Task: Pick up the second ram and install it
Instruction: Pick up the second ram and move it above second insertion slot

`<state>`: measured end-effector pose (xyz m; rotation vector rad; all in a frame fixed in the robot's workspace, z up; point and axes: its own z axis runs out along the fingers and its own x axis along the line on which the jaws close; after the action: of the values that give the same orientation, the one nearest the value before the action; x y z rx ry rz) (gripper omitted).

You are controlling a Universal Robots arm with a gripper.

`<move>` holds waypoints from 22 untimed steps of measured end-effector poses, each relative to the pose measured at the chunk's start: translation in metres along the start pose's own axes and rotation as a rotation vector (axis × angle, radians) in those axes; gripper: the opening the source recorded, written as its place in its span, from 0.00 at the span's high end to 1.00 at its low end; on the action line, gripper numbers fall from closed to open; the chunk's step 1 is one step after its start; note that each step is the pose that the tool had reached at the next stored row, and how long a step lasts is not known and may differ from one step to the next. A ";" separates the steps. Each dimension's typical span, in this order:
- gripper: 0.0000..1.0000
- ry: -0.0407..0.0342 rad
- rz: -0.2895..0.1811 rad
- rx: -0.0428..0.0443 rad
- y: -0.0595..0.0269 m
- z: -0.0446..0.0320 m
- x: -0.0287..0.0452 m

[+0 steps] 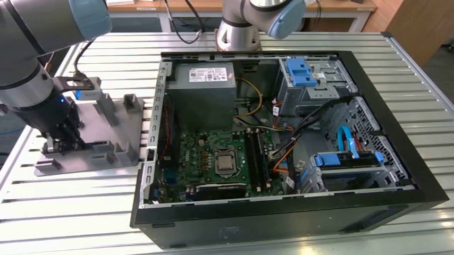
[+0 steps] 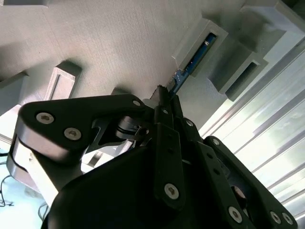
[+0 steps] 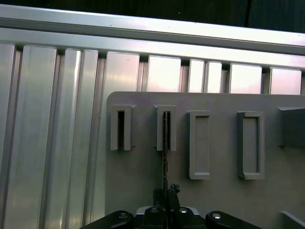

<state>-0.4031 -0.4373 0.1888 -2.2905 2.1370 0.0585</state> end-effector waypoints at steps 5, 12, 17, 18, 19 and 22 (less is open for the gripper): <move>0.86 -0.0001 0.000 0.0002 0.0000 0.0000 0.0000; 0.86 -0.0003 0.000 0.0002 0.0003 -0.0129 -0.0005; 0.86 -0.0018 0.000 0.0003 0.0006 -0.0291 -0.0010; 0.86 -0.0020 0.000 0.0003 0.0006 -0.0317 -0.0011; 0.86 -0.0021 0.000 0.0002 0.0007 -0.0342 -0.0011; 0.86 -0.0026 0.000 0.0003 0.0008 -0.0401 -0.0014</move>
<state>-0.4031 -0.4372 0.2289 -2.2890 2.1357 0.0611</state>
